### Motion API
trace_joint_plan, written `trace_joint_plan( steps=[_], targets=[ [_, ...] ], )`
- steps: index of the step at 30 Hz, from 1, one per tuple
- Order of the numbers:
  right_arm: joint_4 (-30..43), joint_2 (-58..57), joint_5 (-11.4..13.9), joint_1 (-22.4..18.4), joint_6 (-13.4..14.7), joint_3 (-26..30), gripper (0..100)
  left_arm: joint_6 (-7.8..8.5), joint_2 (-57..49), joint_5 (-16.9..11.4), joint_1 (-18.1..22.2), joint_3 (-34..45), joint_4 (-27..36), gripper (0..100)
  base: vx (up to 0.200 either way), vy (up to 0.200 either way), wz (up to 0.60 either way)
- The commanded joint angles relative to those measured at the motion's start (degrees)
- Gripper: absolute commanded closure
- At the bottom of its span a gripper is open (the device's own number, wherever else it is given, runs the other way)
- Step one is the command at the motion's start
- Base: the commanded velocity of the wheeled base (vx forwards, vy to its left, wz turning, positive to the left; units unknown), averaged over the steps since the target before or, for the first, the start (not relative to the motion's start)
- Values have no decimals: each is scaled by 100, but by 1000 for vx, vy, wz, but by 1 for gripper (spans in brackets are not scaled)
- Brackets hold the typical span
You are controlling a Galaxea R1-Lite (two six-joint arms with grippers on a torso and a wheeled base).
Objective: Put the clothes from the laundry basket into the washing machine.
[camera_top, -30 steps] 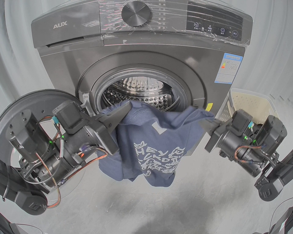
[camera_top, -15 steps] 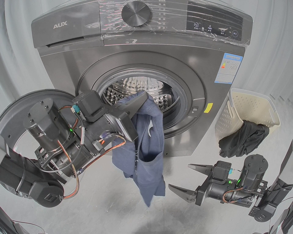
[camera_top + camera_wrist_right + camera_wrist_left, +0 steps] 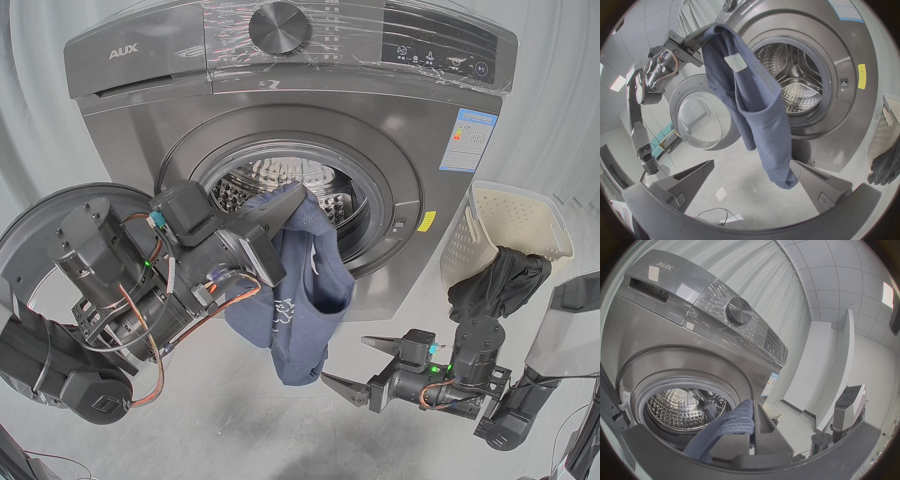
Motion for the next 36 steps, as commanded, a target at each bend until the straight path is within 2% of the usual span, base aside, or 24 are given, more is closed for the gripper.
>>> trace_joint_plan(
  steps=[1, 3, 5, 6, 7, 10, 16, 18, 21, 22, 24, 26, 28, 31, 36],
  targets=[
    [-2, 862, -11, 45, -2, -802, 0, -3, -34, 0, -6, -97, 20, 100, 0, 0, 0],
    [-2, 1090, -11, 1, -2, -1180, 0, -3, -51, 0, -6, -124, 29, 100, 0, 0, 0],
    [-2, 1161, -11, -8, -2, -1294, 0, -3, -69, 0, -6, -124, 38, 100, 0, 0, 0],
    [-2, 1407, -3, -43, -2, -1777, 0, -3, -122, 0, -6, -133, 64, 100, 0, 0, 0],
    [-2, 1477, 6, -43, -2, -1927, 0, -3, -122, 0, -6, -133, 64, 100, 0, 0, 0],
    [-2, 1582, 76, 36, 6, -2164, 0, -3, -122, 9, -6, -133, 73, 100, 0, 0, 0],
    [16, 1749, 41, 80, 15, -2542, 0, -3, -139, 0, -6, -124, 82, 100, 0, 0, 0],
    [25, 1758, 24, 27, -2, -2489, 0, -3, -139, 0, -6, -124, 73, 100, 0, 0, 0],
    [-2, 1574, 15, -166, -29, -1962, 0, -3, -139, 0, -6, -115, 73, 100, 0, 0, 0],
    [-2, 1574, 15, -166, -29, -1962, 0, -3, -139, 0, -6, -115, 73, 100, 0, 0, 0],
    [-63, 1134, 15, -219, -29, -1311, 0, -3, -113, 0, -6, -141, 73, 100, 0, 0, 0],
    [-72, 1020, 6, -298, -29, -1136, 0, -3, -113, 9, -6, -141, 73, 100, 0, 0, 0],
    [-54, 1002, -3, -360, -38, -1118, 0, 6, -122, 9, -14, -124, 82, 100, 0, 0, 0],
    [25, 1038, -38, -676, -73, -1496, 0, 6, -130, 9, -50, -106, 82, 100, 0, 0, 0],
    [-54, 1345, 32, -623, -64, -1953, 0, 14, -122, 9, -50, -97, 82, 100, 0, 0, 0]
  ],
)
